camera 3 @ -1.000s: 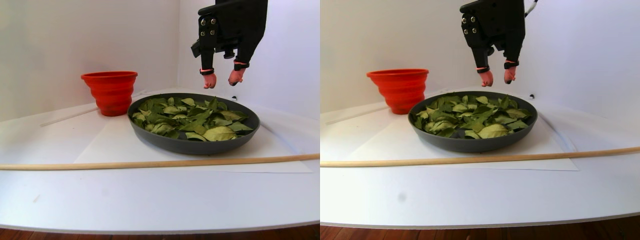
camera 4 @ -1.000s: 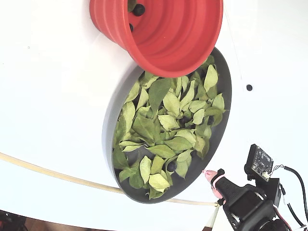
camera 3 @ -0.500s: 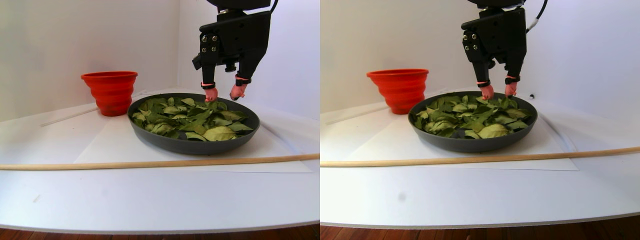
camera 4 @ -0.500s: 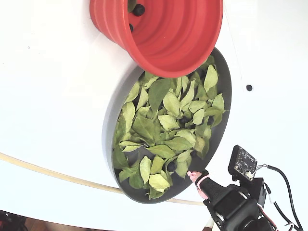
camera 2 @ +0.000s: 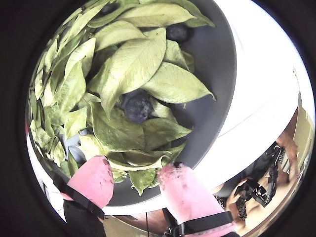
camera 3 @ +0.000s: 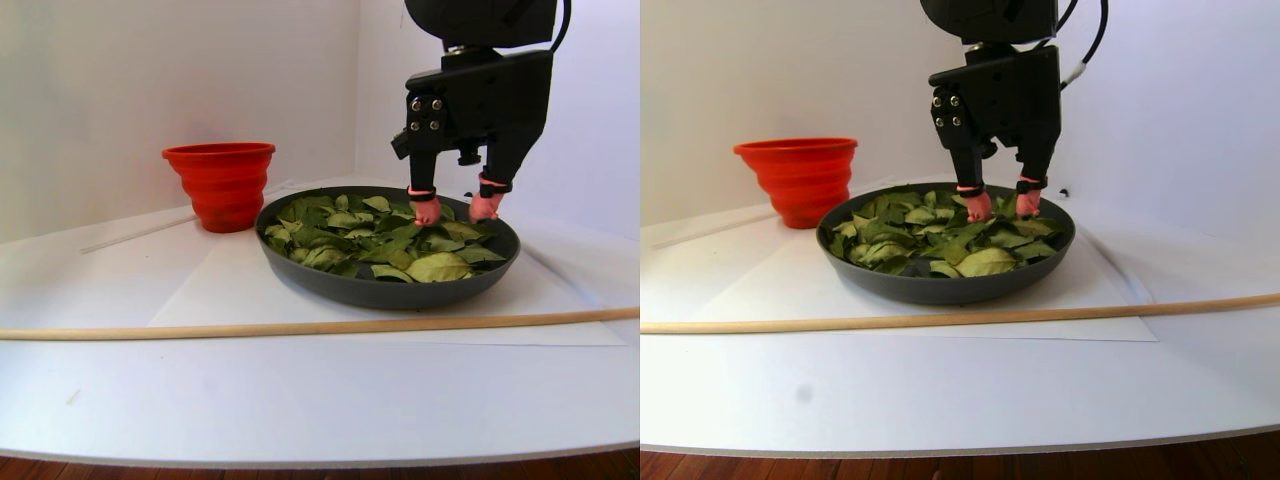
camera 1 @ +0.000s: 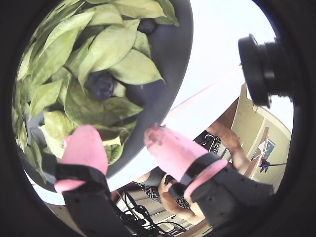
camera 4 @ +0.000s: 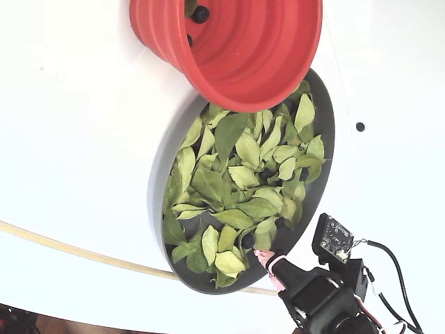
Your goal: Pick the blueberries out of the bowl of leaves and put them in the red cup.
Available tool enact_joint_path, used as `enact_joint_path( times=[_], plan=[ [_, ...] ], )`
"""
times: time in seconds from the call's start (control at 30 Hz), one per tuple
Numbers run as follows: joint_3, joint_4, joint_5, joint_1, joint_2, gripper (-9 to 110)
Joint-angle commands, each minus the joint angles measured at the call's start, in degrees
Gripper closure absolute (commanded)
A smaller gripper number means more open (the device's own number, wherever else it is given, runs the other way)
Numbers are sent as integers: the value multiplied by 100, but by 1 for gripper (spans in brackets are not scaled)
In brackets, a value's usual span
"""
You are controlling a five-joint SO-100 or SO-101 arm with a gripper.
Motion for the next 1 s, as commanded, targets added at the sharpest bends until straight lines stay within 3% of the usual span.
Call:
enact_joint_path(
  times=[0.0,0.97],
  plan=[
    [-352,-105,-44,176,-35,83],
    [-870,-703,44,26,-1081,84]
  ],
)
